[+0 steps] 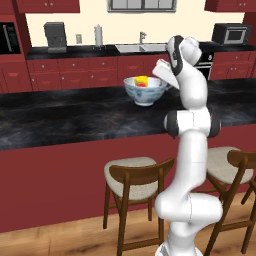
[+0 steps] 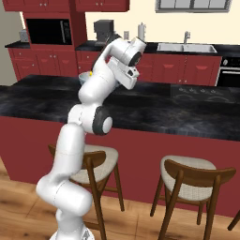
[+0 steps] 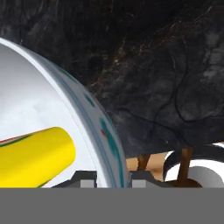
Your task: Place the cup inside the bowl on the dining table and move the bowl to any counter.
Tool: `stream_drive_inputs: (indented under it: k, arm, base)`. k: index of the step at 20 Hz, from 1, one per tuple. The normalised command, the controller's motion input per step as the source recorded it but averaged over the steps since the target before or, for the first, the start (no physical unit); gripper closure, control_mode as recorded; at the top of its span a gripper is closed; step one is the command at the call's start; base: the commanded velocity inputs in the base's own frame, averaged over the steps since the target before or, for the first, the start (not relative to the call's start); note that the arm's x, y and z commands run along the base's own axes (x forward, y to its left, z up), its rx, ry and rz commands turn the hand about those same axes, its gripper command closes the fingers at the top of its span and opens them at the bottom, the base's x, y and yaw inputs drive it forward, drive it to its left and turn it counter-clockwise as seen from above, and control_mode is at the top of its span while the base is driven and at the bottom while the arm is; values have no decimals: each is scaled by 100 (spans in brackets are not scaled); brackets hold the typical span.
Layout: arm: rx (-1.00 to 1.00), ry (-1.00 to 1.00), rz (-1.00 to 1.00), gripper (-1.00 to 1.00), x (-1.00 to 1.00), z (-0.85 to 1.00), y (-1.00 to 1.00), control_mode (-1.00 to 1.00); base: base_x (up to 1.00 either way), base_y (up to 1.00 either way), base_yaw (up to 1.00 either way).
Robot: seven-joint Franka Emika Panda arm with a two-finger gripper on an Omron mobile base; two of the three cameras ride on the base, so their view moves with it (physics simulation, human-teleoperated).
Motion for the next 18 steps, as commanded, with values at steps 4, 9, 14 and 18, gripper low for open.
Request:
stream_drive_inputs:
  k: [4, 9, 14, 18]
  arm:
    - [1, -12, 0, 100, -94, 13, 0, -100]
    - [0, -12, 0, 100, -96, 4, 0, -100]
    - [0, -11, 3, 100, -91, 13, 0, -100]
    - [0, -6, 2, 100, -90, 13, 0, -100]
  base:
    - [0, 0, 0]
    - [0, 0, 0]
    - [0, 0, 0]
    - [0, 0, 0]
